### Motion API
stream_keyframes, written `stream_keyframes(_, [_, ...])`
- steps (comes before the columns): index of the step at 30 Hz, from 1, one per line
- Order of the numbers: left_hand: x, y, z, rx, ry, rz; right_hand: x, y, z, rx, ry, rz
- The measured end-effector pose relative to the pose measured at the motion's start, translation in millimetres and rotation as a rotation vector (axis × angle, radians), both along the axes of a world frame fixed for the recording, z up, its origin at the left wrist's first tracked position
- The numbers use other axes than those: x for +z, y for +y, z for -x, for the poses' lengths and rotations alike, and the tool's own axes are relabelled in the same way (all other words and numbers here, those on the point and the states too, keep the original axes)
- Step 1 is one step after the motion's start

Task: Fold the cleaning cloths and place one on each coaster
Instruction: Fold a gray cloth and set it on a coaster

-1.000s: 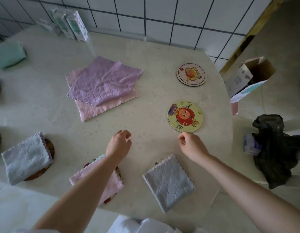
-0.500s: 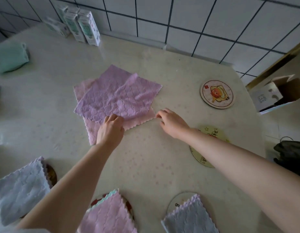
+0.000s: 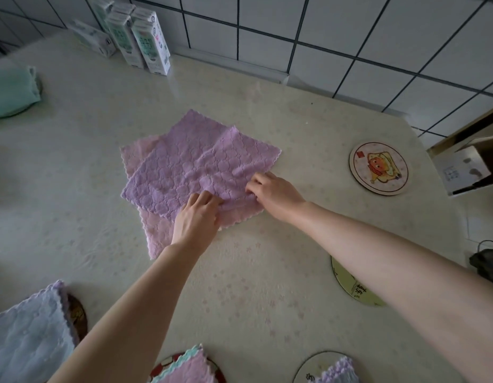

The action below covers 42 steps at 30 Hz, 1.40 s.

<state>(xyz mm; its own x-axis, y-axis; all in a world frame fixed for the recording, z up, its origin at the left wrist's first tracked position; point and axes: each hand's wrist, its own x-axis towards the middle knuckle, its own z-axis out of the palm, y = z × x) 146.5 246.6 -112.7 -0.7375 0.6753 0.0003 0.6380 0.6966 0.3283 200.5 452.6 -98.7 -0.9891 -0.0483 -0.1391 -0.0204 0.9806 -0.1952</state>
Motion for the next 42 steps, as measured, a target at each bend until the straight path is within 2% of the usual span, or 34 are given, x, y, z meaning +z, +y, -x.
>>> stream_keyframes(4, [1,-2,8,-0.005,-0.021,-0.034,3,-1,9,-0.015,0.024,0.023])
stream_keyframes(8, [3,3,21,0.120,-0.237,-0.141,22,-3,21,-0.059,0.111,0.126])
stream_keyframes(12, [21,22,17,0.195,-0.393,-0.074,40,-13,37,-0.044,0.104,0.186])
stream_keyframes(14, [31,32,10,0.186,-0.423,-0.014,47,-20,42,-0.040,0.107,0.236])
stream_keyframes(16, [37,37,9,0.243,-0.434,-0.051,55,-28,43,-0.018,0.116,0.305])
stream_keyframes(19, [44,35,13,0.373,-0.411,-0.146,65,-33,41,0.004,0.108,0.449])
stream_keyframes(23, [56,20,9,0.393,-0.261,-0.272,80,-34,38,-0.025,0.136,0.551])
stream_keyframes(30, [83,10,-2,0.369,-0.035,-0.435,104,-44,32,-0.060,0.259,0.608])
stream_keyframes(36, [109,25,-12,0.441,-0.076,-0.528,132,-56,24,-0.068,0.344,0.678])
stream_keyframes(42, [123,10,-15,0.414,0.082,-0.503,159,-46,3,-0.010,0.370,0.643])
